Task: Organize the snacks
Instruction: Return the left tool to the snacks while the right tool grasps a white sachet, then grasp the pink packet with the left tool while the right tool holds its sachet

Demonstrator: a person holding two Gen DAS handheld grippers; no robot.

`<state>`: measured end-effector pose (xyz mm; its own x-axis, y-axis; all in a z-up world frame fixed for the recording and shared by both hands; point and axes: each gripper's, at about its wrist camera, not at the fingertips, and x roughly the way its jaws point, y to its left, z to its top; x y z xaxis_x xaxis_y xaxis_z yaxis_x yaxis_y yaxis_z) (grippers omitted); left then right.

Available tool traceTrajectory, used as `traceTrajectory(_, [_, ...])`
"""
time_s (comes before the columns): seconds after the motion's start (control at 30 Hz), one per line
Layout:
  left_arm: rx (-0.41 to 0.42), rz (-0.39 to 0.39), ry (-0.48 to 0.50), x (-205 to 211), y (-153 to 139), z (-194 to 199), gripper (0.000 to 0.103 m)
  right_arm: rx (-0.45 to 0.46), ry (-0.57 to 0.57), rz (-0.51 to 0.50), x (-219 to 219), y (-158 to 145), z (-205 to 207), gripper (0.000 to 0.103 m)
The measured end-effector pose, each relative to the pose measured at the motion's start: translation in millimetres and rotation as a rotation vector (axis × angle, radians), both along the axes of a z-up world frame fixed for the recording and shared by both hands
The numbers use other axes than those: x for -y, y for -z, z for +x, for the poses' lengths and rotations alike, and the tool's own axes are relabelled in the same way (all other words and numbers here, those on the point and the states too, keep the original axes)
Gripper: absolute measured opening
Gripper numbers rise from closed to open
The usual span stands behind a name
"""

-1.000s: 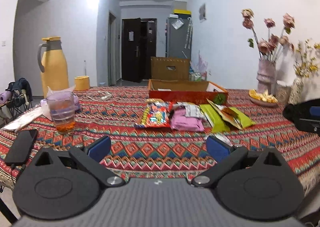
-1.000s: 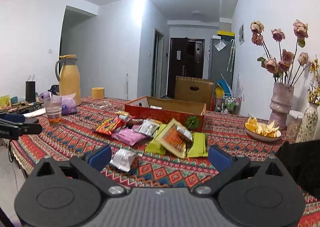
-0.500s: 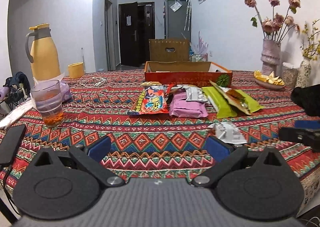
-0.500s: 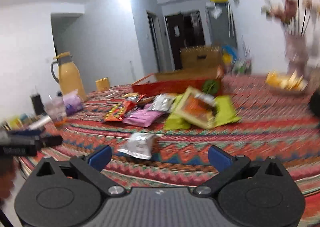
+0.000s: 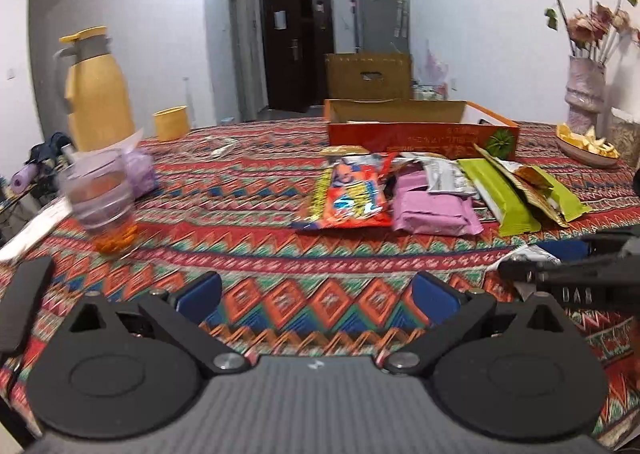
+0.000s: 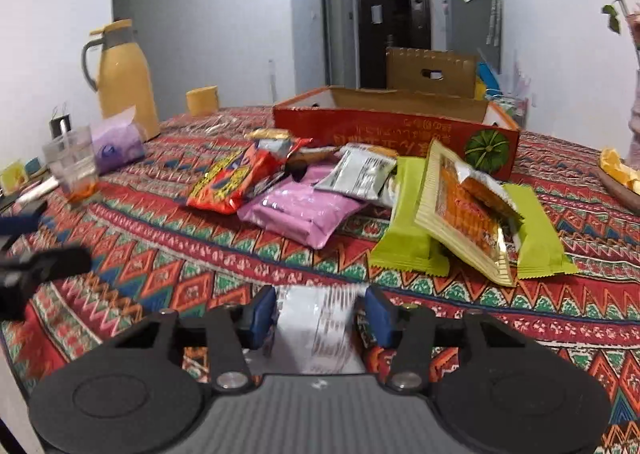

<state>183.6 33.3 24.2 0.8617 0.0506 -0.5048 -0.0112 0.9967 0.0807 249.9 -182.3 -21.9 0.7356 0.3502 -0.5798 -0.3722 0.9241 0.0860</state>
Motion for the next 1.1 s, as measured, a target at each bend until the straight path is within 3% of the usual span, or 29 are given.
traceTrajectory(0.07, [-0.011, -0.006, 0.042, 10, 3, 15, 0.103, -0.025, -0.014, 0.010, 7, 3, 1, 0.040])
traceTrajectory(0.23, [-0.043, -0.013, 0.168, 41, 10, 62, 0.103, 0.017, -0.018, 0.042, 35, -10, -1, 0.039])
traceTrajectory(0.43, [-0.076, -0.002, 0.310, 77, 16, 120, 0.096, 0.098, 0.094, 0.092, 89, -31, 22, 0.039])
traceTrajectory(0.6, [-0.148, 0.065, 0.320, 85, 29, 161, 0.096, 0.075, 0.199, 0.121, 121, -22, 53, 0.039])
traceTrajectory(0.87, [-0.250, -0.016, 0.351, 75, 40, 184, 0.093, 0.036, 0.183, 0.161, 128, -8, 68, 0.040])
traceTrajectory(0.9, [-0.250, -0.017, 0.349, 76, 40, 184, 0.082, 0.030, 0.184, 0.165, 128, -6, 70, 0.040])
traceTrajectory(0.97, [-0.250, -0.029, 0.356, 76, 38, 182, 0.071, 0.028, 0.180, 0.167, 126, -5, 67, 0.040])
traceTrajectory(1.1, [-0.266, -0.038, 0.325, 77, 32, 168, 0.068, 0.040, 0.168, 0.164, 122, -9, 57, 0.040])
